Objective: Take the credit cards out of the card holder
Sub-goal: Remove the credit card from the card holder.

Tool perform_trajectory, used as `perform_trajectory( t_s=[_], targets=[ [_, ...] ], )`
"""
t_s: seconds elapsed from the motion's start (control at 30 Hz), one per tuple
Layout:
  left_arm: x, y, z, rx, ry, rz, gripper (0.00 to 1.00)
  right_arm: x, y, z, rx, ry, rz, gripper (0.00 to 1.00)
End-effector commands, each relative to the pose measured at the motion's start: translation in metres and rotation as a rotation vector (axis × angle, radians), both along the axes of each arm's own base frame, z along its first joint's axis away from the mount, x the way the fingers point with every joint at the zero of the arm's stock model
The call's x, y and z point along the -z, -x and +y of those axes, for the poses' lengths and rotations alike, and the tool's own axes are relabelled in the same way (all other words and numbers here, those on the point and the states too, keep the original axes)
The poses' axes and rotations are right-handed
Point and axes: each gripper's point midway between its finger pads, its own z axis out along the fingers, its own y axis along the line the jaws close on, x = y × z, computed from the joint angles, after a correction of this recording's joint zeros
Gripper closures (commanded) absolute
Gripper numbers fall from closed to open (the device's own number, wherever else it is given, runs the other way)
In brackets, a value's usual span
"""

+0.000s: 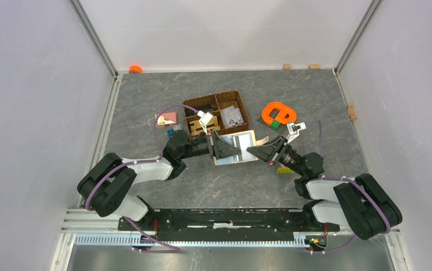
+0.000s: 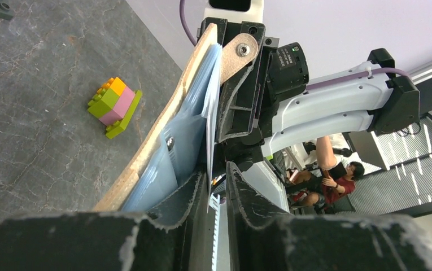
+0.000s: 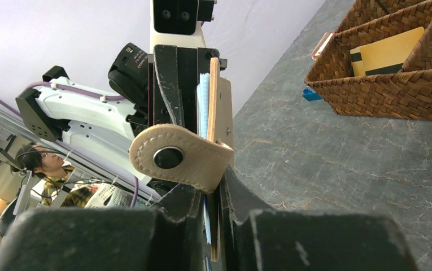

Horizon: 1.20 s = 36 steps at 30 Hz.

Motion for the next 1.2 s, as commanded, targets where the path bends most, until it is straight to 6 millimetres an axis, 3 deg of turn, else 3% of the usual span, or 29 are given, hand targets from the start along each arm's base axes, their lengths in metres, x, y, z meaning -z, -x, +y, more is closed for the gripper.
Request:
perform_trajectory(
  t_s=[0.0,0.1,0.27,0.77,1.17],
  targets=[
    [-0.034,0.005,0.001,0.021,0.093,-0.086,0.77,-0.021,0.006,0.002,-0.024,-0.036,-0.095,0.86],
    [-0.035,0.003,0.004,0.002,0.096,-0.087,0.83,-0.021,0.005,0.001,-0.019,-0.038,-0.095,0.79],
    [-0.032,-0.001,0.007,-0.020,0.095,-0.077,0.84,-0.021,0.005,-0.003,-0.006,-0.047,-0.094,0.78],
    [-0.031,-0.004,0.011,-0.029,0.103,-0.066,0.85,-0.024,0.003,-0.011,0.014,-0.067,-0.094,0.81],
    [-0.030,-0.008,0.014,-0.047,0.098,-0.059,0.96,-0.026,0.002,-0.018,0.038,-0.077,-0.097,0.83]
  ],
)
